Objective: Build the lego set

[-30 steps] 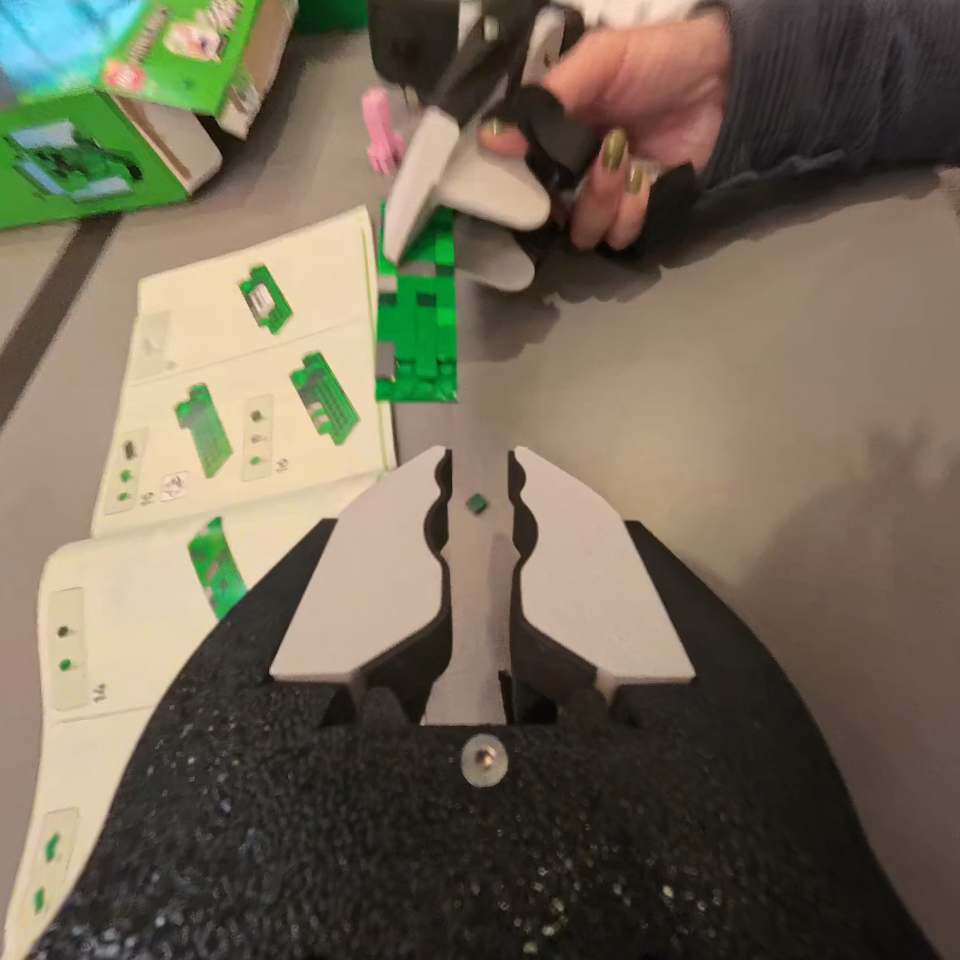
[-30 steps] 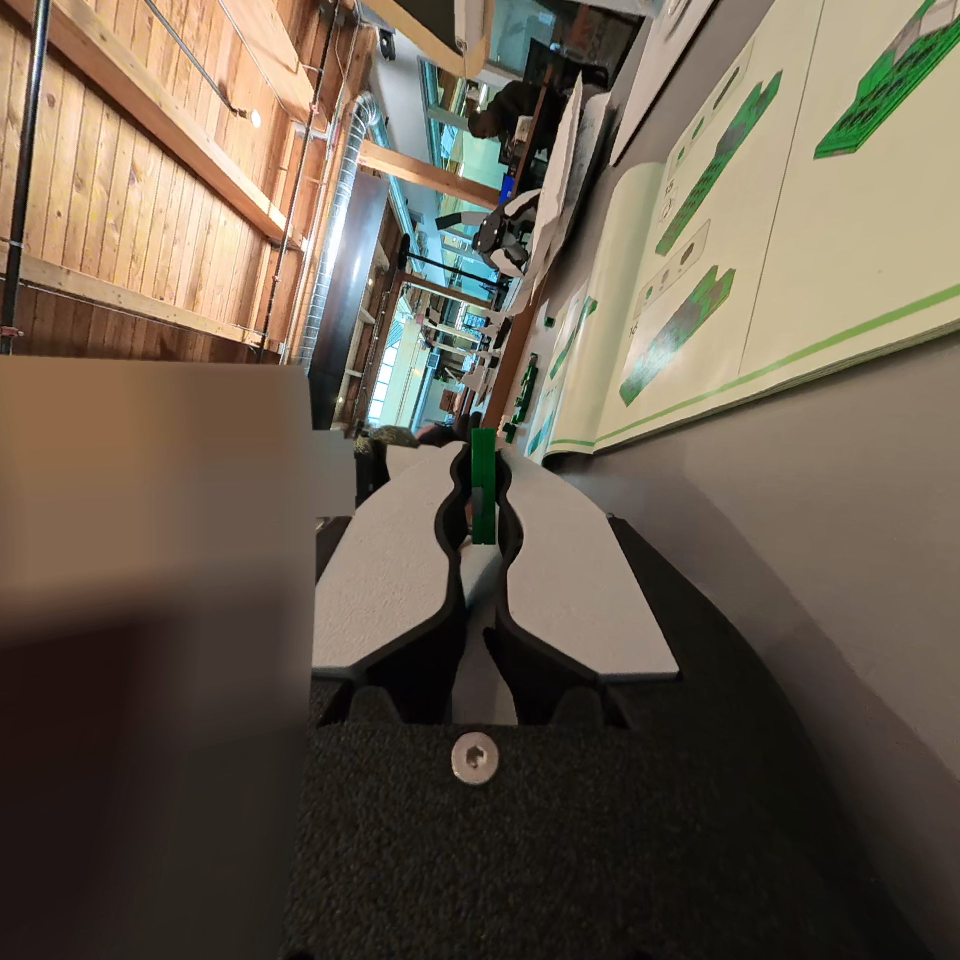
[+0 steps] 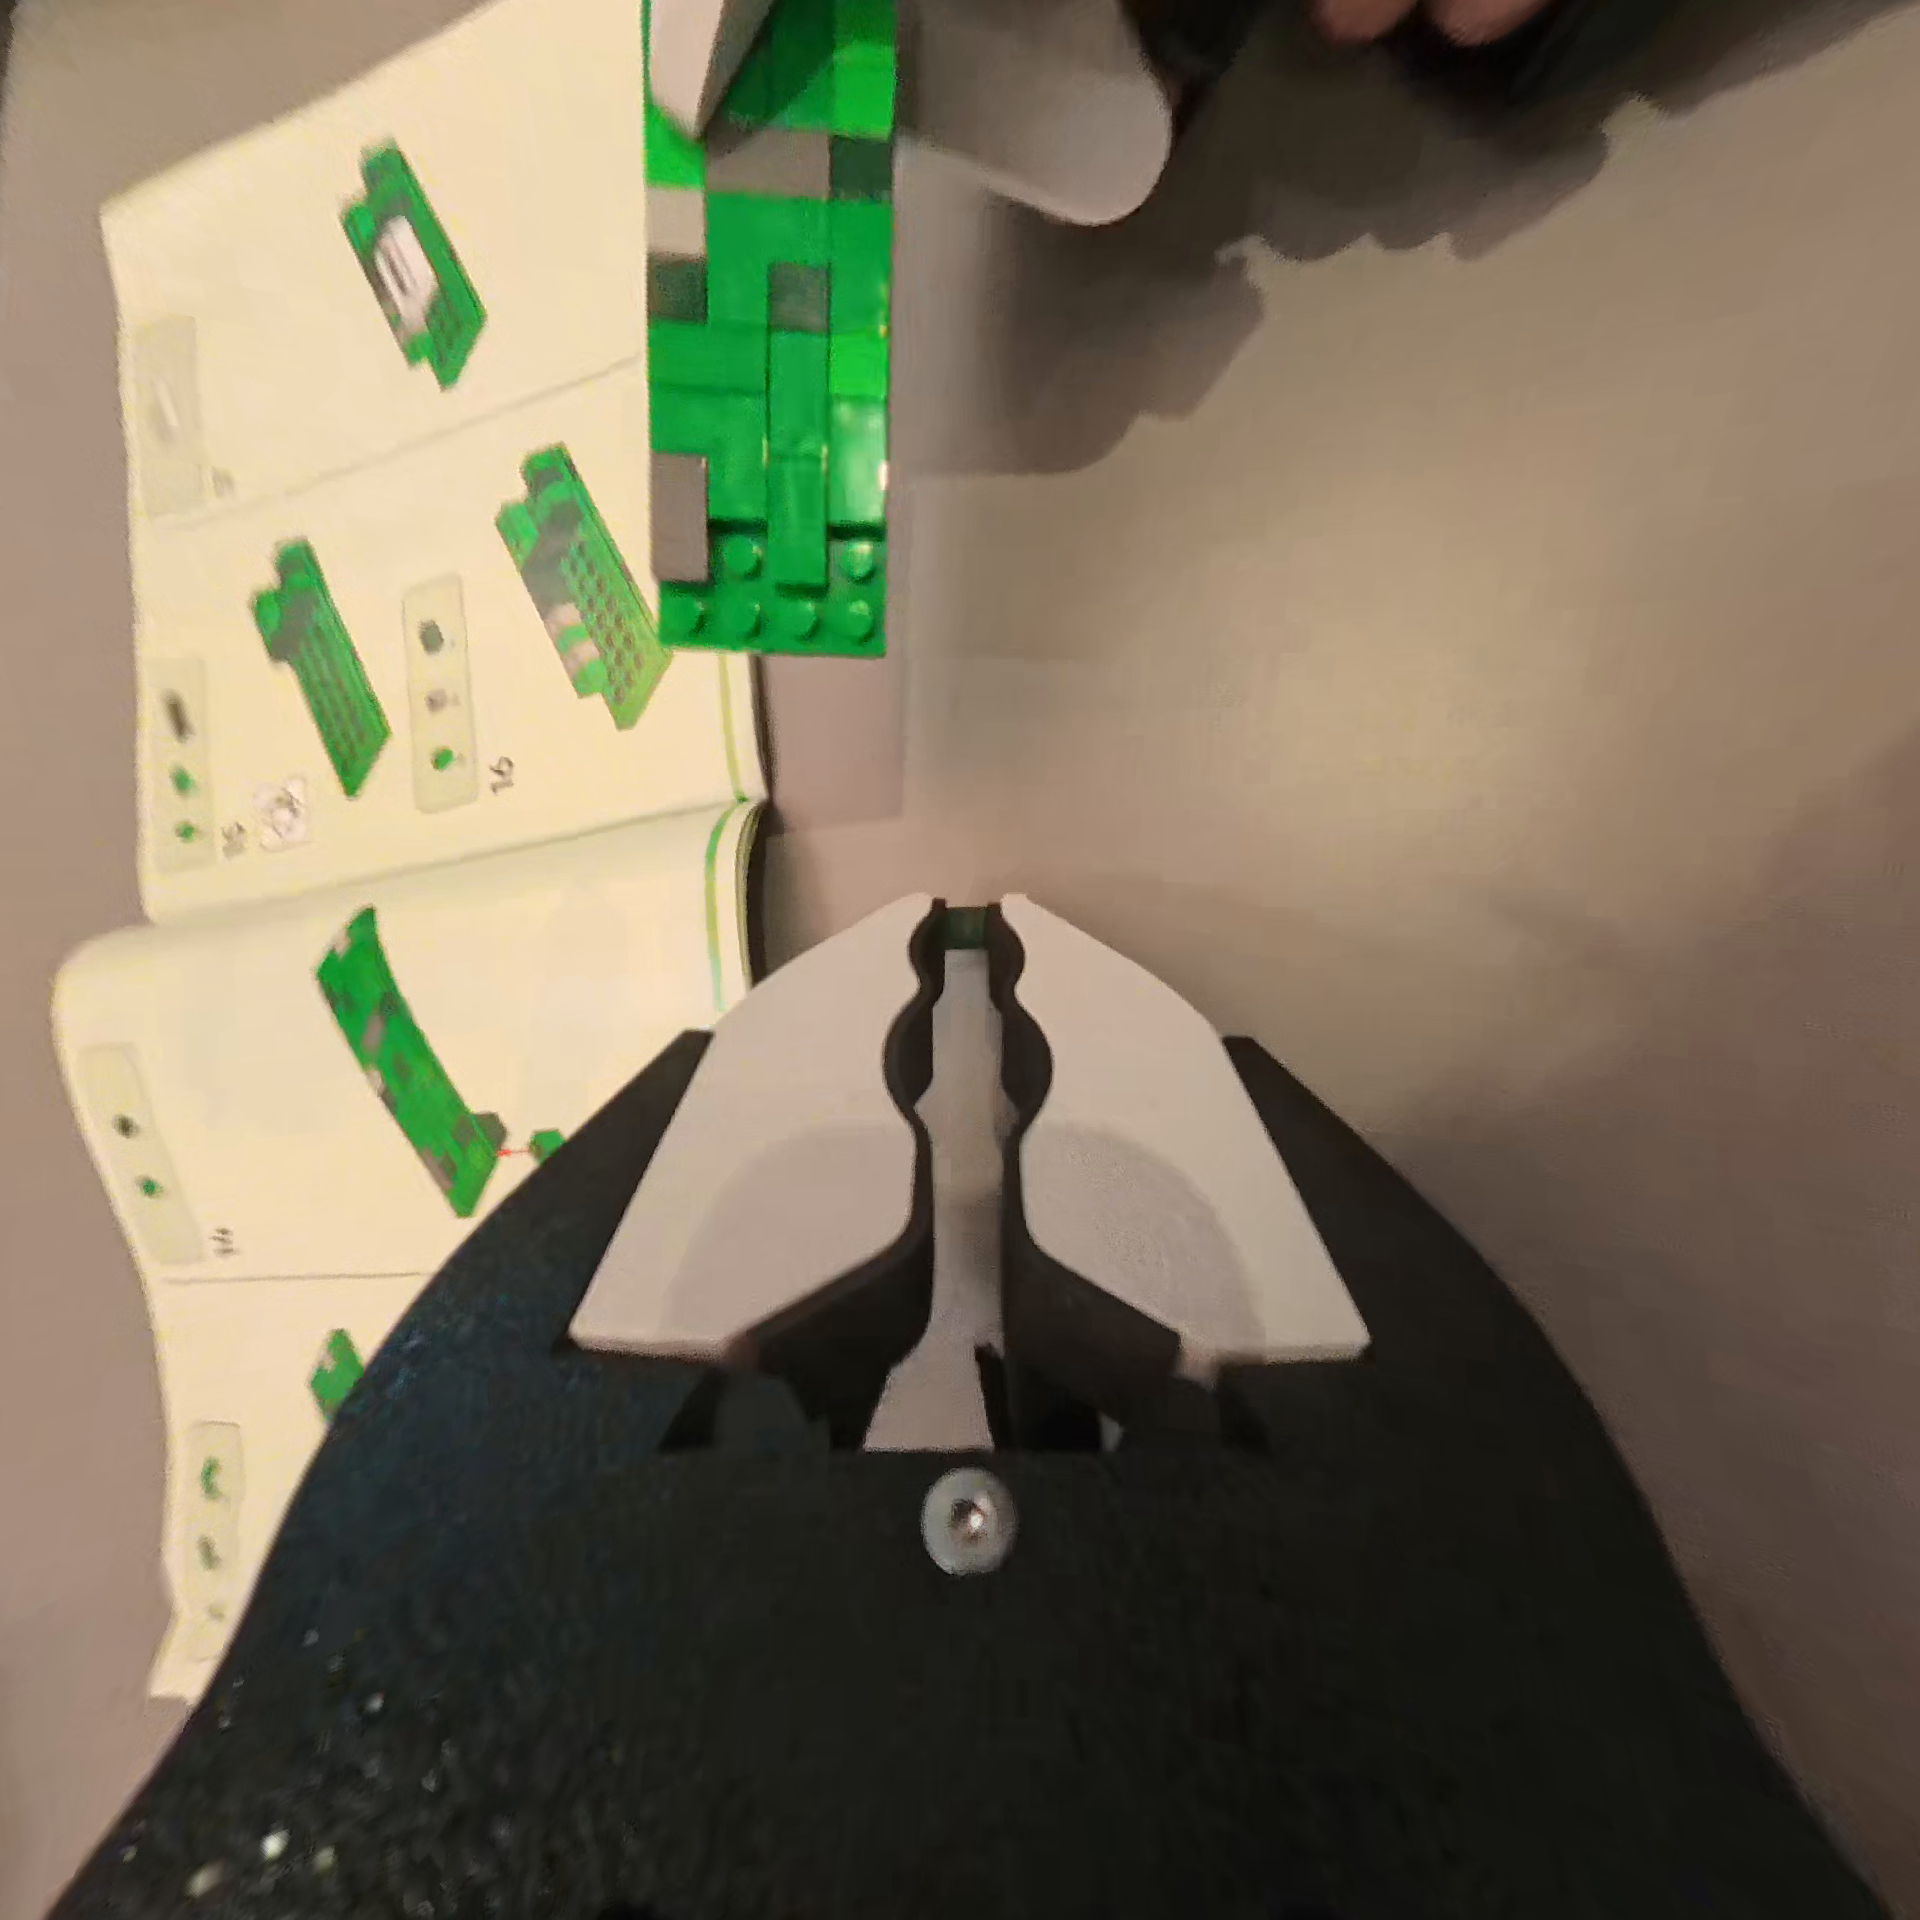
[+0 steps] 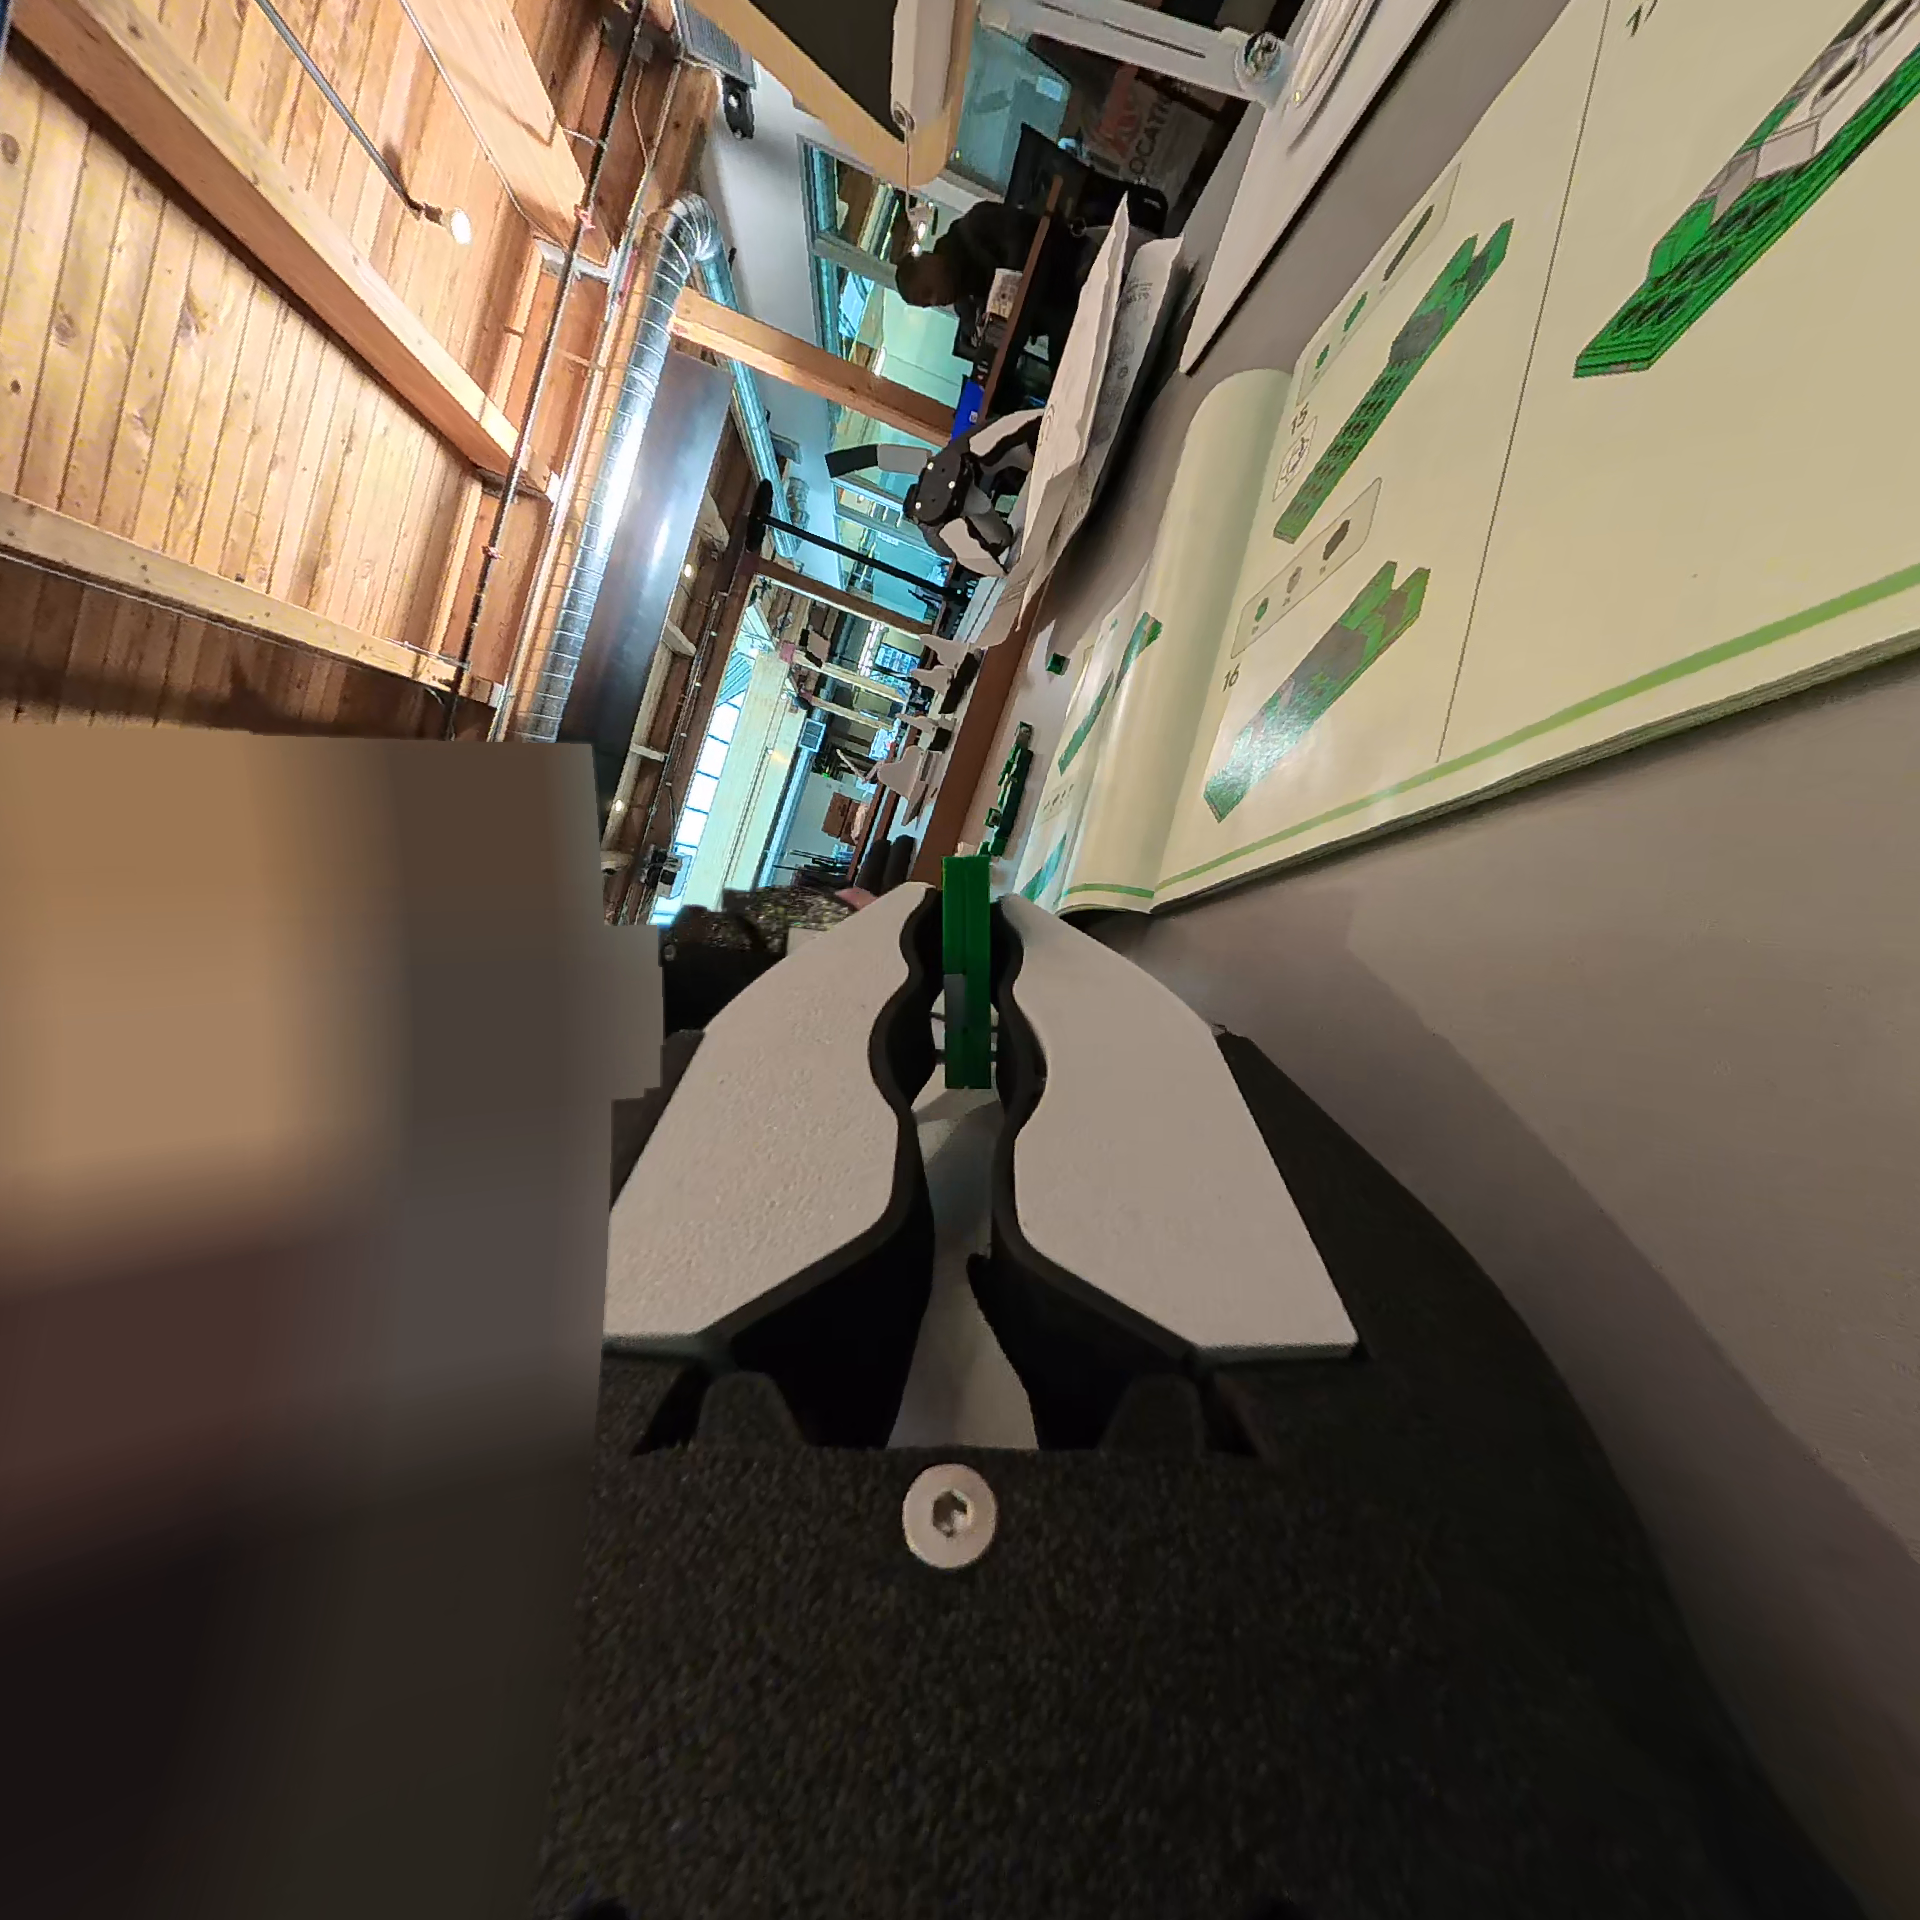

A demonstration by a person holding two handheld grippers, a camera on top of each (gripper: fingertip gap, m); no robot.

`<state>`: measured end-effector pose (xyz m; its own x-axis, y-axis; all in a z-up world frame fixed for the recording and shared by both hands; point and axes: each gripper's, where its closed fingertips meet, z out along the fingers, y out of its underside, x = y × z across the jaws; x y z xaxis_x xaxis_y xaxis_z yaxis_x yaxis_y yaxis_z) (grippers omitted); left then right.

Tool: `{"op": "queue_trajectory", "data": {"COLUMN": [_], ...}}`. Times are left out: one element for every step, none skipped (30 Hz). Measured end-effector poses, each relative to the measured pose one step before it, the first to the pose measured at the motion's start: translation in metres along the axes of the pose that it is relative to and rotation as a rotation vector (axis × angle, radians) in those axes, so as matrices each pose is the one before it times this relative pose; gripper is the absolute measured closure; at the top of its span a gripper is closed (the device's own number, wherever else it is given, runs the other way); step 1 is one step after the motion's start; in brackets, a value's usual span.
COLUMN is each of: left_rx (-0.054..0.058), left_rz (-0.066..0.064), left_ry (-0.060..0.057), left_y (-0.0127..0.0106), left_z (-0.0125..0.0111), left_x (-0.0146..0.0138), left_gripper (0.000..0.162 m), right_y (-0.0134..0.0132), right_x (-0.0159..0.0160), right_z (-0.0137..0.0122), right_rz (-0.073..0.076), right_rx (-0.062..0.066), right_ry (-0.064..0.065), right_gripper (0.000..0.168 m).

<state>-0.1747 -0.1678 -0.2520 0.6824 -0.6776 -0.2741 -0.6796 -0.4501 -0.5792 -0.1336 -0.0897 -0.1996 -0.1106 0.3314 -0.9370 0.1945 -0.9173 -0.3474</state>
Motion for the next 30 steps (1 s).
{"op": "queue_trajectory", "data": {"left_rx": [0.0208, 0.0191, 0.0215, 0.0232, 0.0242, 0.0255, 0.0225, 0.0140, 0.0056, -0.0010, -0.0064, -0.0093, -0.0099, -0.0070, -0.0028, -0.0026, -0.0038, -0.0047, -0.0066, -0.0081, -0.0078, -0.0073, -0.0074, -0.0068, -0.0077, -0.0102, -0.0105, -0.0078, -0.0050, -0.0026], "left_rz": [0.0278, 0.0203, 0.0120, 0.0013, -0.0042, -0.0057, -0.0056, -0.0018, 0.0043, 0.0098, 0.0119, 0.0116, 0.0090, 0.0073, 0.0058, -0.0006, -0.0072, -0.0095, -0.0076, -0.0037, -0.0012, -0.0010, -0.0020, -0.0019, -0.0016, -0.0016, -0.0008, -0.0003, -0.0005, -0.0002], "left_ry": [-0.0132, -0.0066, -0.0014, 0.0003, 0.0089, 0.0133, 0.0081, 0.0050, 0.0033, 0.0011, 0.0005, 0.0036, 0.0035, -0.0005, -0.0004, 0.0019, 0.0054, 0.0080, 0.0060, 0.0022, -0.0011, -0.0018, 0.0026, 0.0068, 0.0089, 0.0086, 0.0062, 0.0042, 0.0026, 0.0003], "left_y": [-0.00193, -0.00233, -0.00326, -0.00461, -0.00573, -0.00674, -0.00674, -0.00580, -0.00450, -0.00327, -0.00206, -0.00120, -0.00055, -0.00069, -0.00090, -0.00072, -0.00047, -0.00006, 0.00062, 0.00102, 0.00113, 0.00090, 0.00077, 0.00056, 0.00062, 0.00084, 0.00099, 0.00065, 0.00034, -0.00011], "left_z": [-0.00405, -0.00402, -0.00408, -0.00400, -0.00383, -0.00336, -0.00264, -0.00184, -0.00085, -0.00012, 0.00057, 0.00111, 0.00139, 0.00145, 0.00127, 0.00106, 0.00099, 0.00100, 0.00085, 0.00070, 0.00053, 0.00029, 0.00025, 0.00025, 0.00045, 0.00060, 0.00072, 0.00062, 0.00043, 0.00007], "left_x": [-0.00140, -0.00124, -0.00107, -0.00151, -0.00095, -0.00083, -0.00154, -0.00193, -0.00186, -0.00167, -0.00146, -0.00088, -0.00082, -0.00117, -0.00104, -0.00056, -0.00021, 0.00011, 0.00005, -0.00044, -0.00059, -0.00071, -0.00003, 0.00054, 0.00089, 0.00087, 0.00054, 0.00028, -0.00010, -0.00046], "left_gripper": [0.155, 0.155, 0.155, 0.155, 0.155, 0.155, 0.155, 0.155, 0.155, 0.155, 0.155, 0.155, 0.155, 0.155, 0.155, 0.155, 0.155, 0.155, 0.155, 0.155, 0.155, 0.155, 0.155, 0.155, 0.155, 0.155, 0.155, 0.155, 0.155, 0.155], "right_y": [0.00034, 0.00062, 0.00083, 0.00127, 0.00183, 0.00252, 0.00301, 0.00275, 0.00250, 0.00164, 0.00103, 0.00045, 0.00030, 0.00019, -0.00010, -0.00010, 0.00006, 0.00006, 0.00022, 0.00026, 0.00057, 0.00061, 0.00049, 0.00044, 0.00031, 0.00040, 0.00030, 0.00028, -0.00001, -0.00005], "right_x": [0.00061, 0.00051, 0.00065, 0.00033, -0.00027, -0.00054, -0.00077, -0.00114, -0.00118, -0.00068, -0.00031, -0.00036, -0.00022, 0.00024, 0.00011, -0.00008, -0.00008, -0.00022, -0.00013, -0.00008, -0.00007, -0.00003, 0.00010, 0.00027, 0.00010, 0.00005, 0.00023, 0.00058, 0.00028, 0.00014], "right_z": [0.00021, 0.00047, 0.00066, 0.00094, 0.00141, 0.00191, 0.00223, 0.00218, 0.00178, 0.00131, 0.00069, 0.00025, 0.00009, 0.00000, -0.00009, -0.00010, -0.00010, -0.00002, 0.00013, 0.00011, 0.00026, 0.00024, 0.00030, 0.00025, 0.00024, 0.00020, 0.00010, 0.00011, 0.00000, -0.00005], "right_rz": [0.0010, 0.0024, 0.0052, 0.0091, 0.0121, 0.0153, 0.0173, 0.0174, 0.0163, 0.0132, 0.0072, 0.0025, 0.0020, 0.0022, 0.0012, 0.0013, 0.0021, 0.0024, 0.0019, 0.0013, 0.0017, 0.0019, 0.0004, 0.0001, 0.0013, 0.0032, 0.0047, 0.0032, 0.0006, 0.0017], "right_rx": [0.0004, -0.0006, 0.0001, -0.0009, -0.0021, -0.0045, -0.0061, -0.0050, -0.0044, -0.0013, 0.0001, -0.0004, -0.0006, 0.0000, 0.0006, 0.0005, 0.0002, 0.0000, -0.0010, -0.0013, -0.0025, -0.0029, -0.0012, -0.0016, -0.0013, -0.0006, 0.0001, -0.0010, 0.0011, 0.0018], "right_ry": [0.0055, 0.0050, 0.0052, 0.0032, -0.0021, -0.0056, -0.0092, -0.0126, -0.0134, -0.0091, -0.0039, -0.0032, -0.0019, 0.0002, 0.0000, -0.0014, -0.0016, -0.0027, -0.0015, -0.0014, -0.0010, -0.0006, 0.0005, 0.0015, 0.0008, -0.0006, -0.0007, 0.0024, 0.0020, 0.0009], "right_gripper": [0.162, 0.162, 0.162, 0.162, 0.162, 0.162, 0.162, 0.162, 0.162, 0.162, 0.162, 0.162, 0.162, 0.162, 0.162, 0.162, 0.162, 0.162, 0.162, 0.162, 0.162, 0.162, 0.162, 0.162, 0.162, 0.162, 0.162, 0.162, 0.162, 0.162]}}
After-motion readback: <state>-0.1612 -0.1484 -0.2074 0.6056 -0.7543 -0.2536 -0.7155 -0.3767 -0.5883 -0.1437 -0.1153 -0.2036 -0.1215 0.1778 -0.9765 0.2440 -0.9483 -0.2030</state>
